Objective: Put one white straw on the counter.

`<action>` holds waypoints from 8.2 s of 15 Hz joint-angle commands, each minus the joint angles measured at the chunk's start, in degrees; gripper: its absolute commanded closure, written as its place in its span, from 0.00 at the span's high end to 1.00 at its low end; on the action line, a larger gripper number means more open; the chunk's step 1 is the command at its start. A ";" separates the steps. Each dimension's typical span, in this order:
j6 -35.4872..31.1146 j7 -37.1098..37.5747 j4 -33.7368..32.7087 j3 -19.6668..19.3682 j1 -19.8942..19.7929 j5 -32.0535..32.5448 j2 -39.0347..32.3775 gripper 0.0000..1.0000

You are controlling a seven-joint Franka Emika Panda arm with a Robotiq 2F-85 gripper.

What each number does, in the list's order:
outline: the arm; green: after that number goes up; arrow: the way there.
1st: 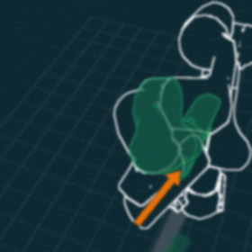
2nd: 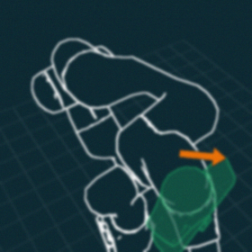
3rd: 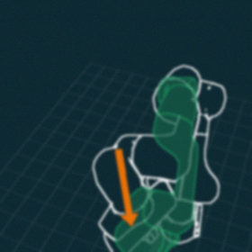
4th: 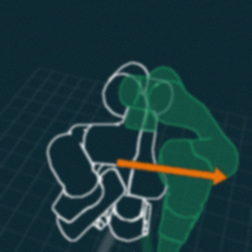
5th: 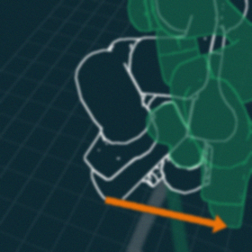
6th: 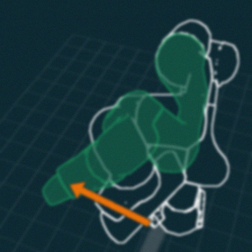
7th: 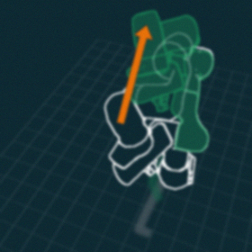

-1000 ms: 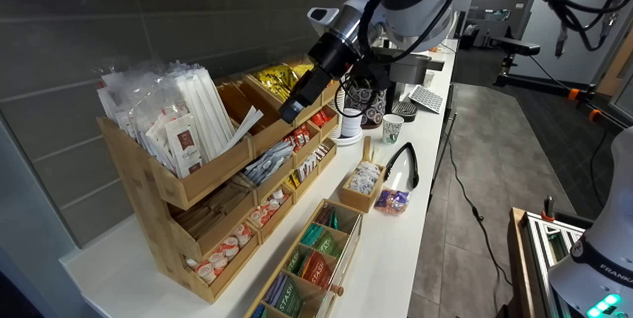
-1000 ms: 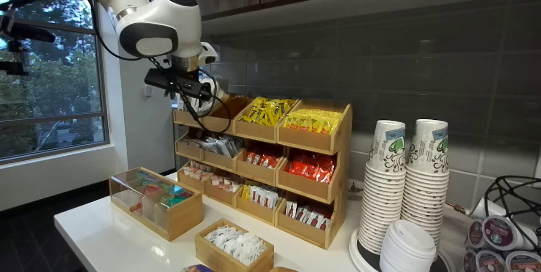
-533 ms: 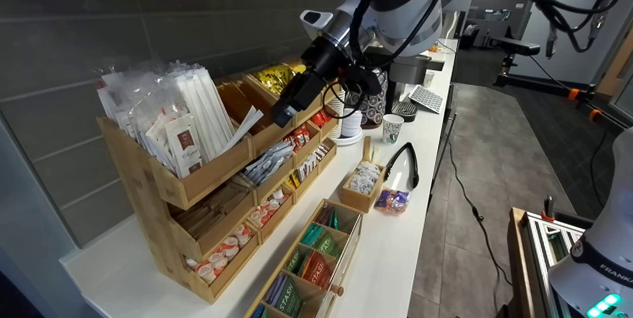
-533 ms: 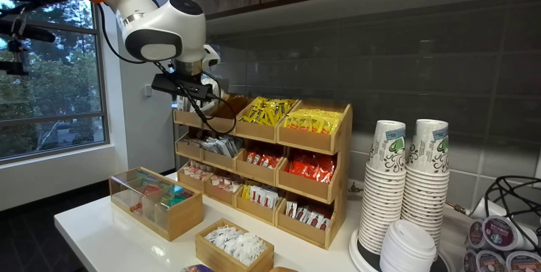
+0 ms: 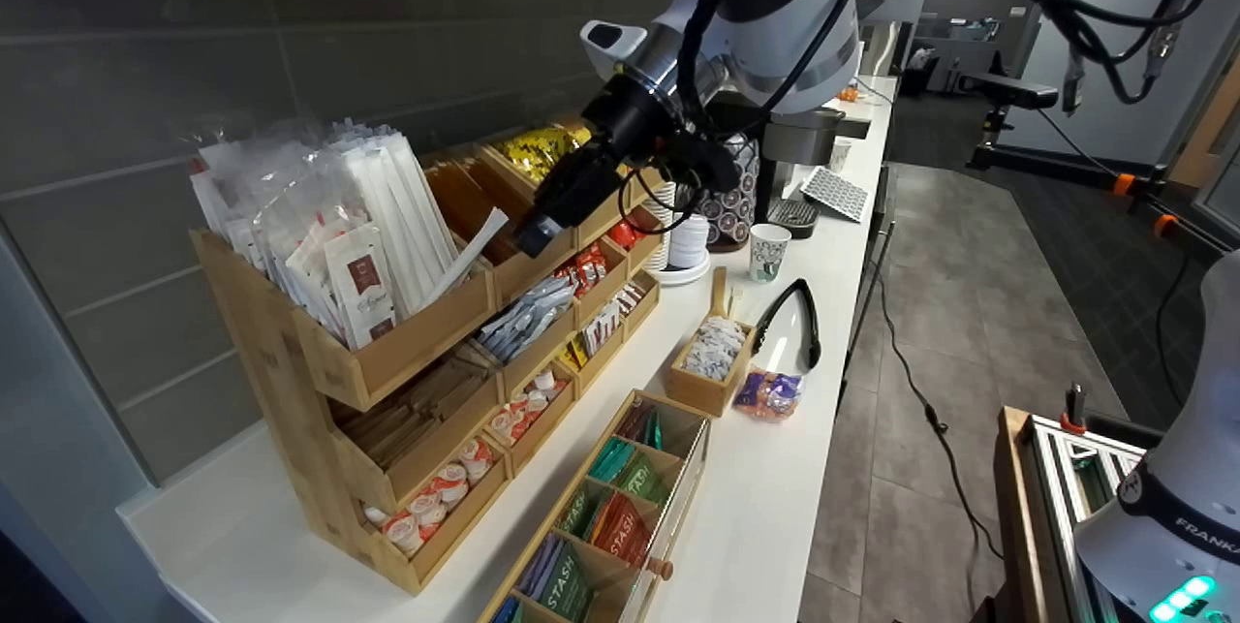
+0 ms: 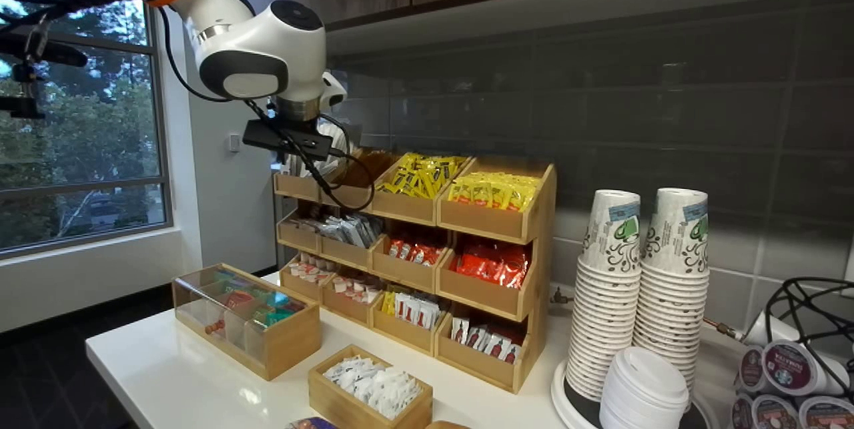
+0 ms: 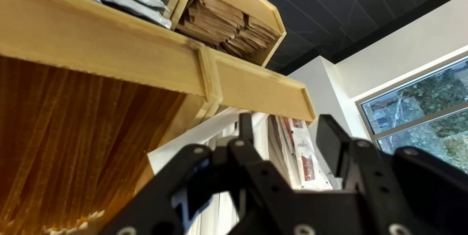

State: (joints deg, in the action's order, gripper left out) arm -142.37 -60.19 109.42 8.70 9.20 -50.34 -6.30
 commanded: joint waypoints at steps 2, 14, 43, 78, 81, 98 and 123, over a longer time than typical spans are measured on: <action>0.75 -2.35 -1.18 0.86 -1.13 -1.72 -0.91 0.62; -1.73 -1.87 -5.08 0.82 -1.75 -1.21 -3.34 1.00; -0.93 1.17 -8.78 2.18 -1.75 2.35 -7.81 0.30; -0.10 22.76 1.93 -1.13 -3.05 16.13 8.60 0.01; -0.51 25.10 3.06 -1.76 -2.99 17.67 9.64 0.01; -0.09 26.92 6.16 -3.64 -2.32 17.17 14.53 0.01; -4.74 52.88 11.68 -4.56 -3.47 39.42 24.94 0.01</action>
State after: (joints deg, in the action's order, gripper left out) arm -150.37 -12.10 118.44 4.04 6.13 -13.63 15.50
